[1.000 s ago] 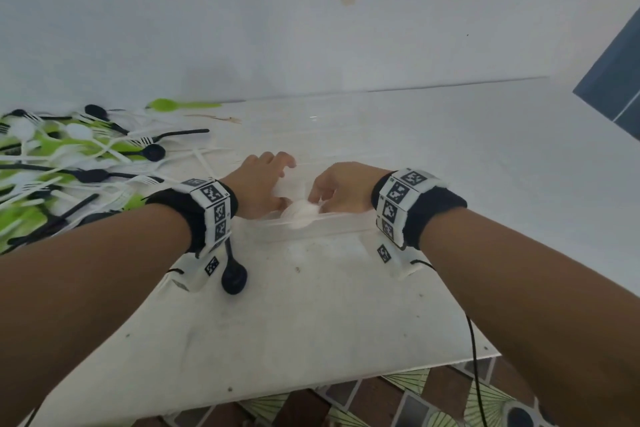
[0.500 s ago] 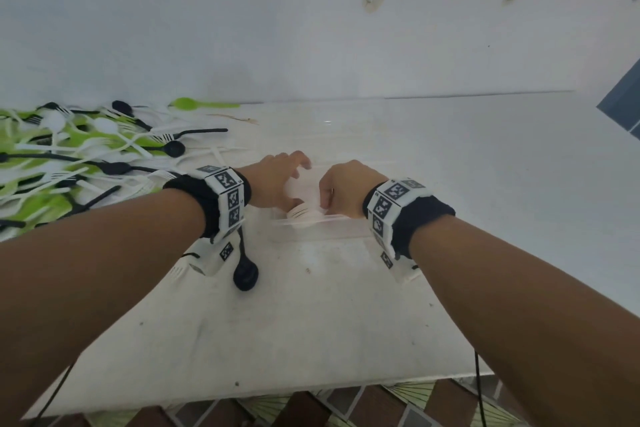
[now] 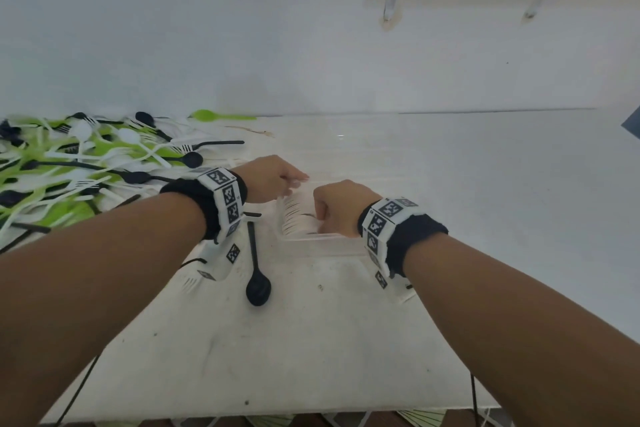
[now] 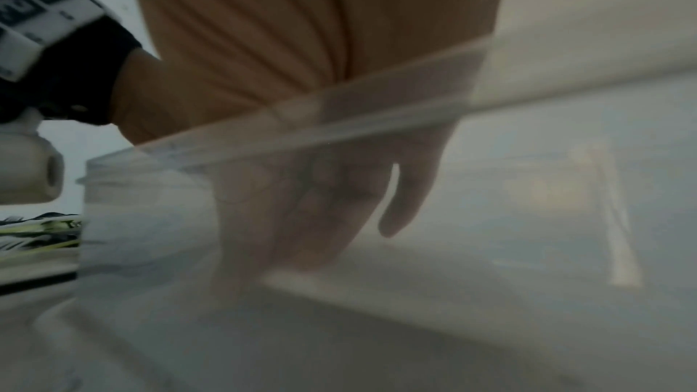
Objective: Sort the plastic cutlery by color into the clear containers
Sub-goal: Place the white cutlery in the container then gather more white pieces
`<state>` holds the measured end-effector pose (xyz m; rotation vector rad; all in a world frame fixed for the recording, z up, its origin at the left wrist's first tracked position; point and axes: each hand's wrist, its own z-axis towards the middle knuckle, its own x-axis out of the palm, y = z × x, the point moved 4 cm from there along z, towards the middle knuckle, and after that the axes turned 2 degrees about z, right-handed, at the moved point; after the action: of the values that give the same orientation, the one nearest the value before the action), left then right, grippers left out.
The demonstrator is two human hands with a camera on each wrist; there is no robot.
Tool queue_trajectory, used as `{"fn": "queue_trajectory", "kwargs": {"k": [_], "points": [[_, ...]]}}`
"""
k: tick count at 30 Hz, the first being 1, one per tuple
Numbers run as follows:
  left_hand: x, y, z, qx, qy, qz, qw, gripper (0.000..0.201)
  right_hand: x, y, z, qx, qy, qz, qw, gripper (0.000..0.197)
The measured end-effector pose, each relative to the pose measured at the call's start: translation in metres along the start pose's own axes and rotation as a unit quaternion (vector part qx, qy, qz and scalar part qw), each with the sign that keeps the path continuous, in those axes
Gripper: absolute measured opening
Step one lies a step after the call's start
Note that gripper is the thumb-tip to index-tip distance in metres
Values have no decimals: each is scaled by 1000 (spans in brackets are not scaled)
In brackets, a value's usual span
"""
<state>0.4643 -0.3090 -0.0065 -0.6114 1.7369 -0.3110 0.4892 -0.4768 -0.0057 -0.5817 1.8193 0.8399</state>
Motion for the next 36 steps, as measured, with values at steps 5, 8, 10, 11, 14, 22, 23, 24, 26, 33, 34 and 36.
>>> {"fn": "queue_trajectory", "kwargs": {"k": [5, 8, 10, 11, 14, 22, 23, 24, 26, 33, 34, 36], "points": [[1, 1, -1, 3, -1, -14, 1000, 41, 0, 0, 1, -18, 2, 4, 1000, 15], [1, 1, -2, 7, -5, -3, 1000, 38, -3, 2, -1, -33, -3, -24, 999, 19], [0, 0, -3, 9, -8, 8, 1000, 37, -5, 6, 0, -36, -4, -42, 998, 21], [0, -1, -4, 9, -9, 12, 1000, 37, -5, 8, 1, -35, -2, -49, 998, 22], [0, -2, -5, 14, -11, 22, 1000, 37, -1, 11, 1, -33, -9, -57, 998, 16], [2, -1, -4, 22, -22, 33, 999, 37, -1, 3, -5, -9, -50, -8, 999, 29], [2, 0, -3, 21, -22, 30, 999, 37, -2, 5, -5, -12, -51, -21, 998, 28], [3, 1, -2, 17, -21, 24, 999, 37, -2, 8, -5, -14, -51, -32, 998, 29], [4, 3, 0, 9, -16, 18, 1000, 40, -1, 9, -5, -12, -50, -44, 998, 34], [5, 4, 2, 19, -18, 40, 999, 38, -5, 14, -2, -8, -37, -78, 996, 30], [4, 4, 2, 23, -18, 45, 999, 38, -5, 17, -1, -10, -40, -81, 996, 30], [3, 4, 1, 31, -15, 48, 998, 39, -5, 22, 1, -10, -49, -83, 995, 30]]}}
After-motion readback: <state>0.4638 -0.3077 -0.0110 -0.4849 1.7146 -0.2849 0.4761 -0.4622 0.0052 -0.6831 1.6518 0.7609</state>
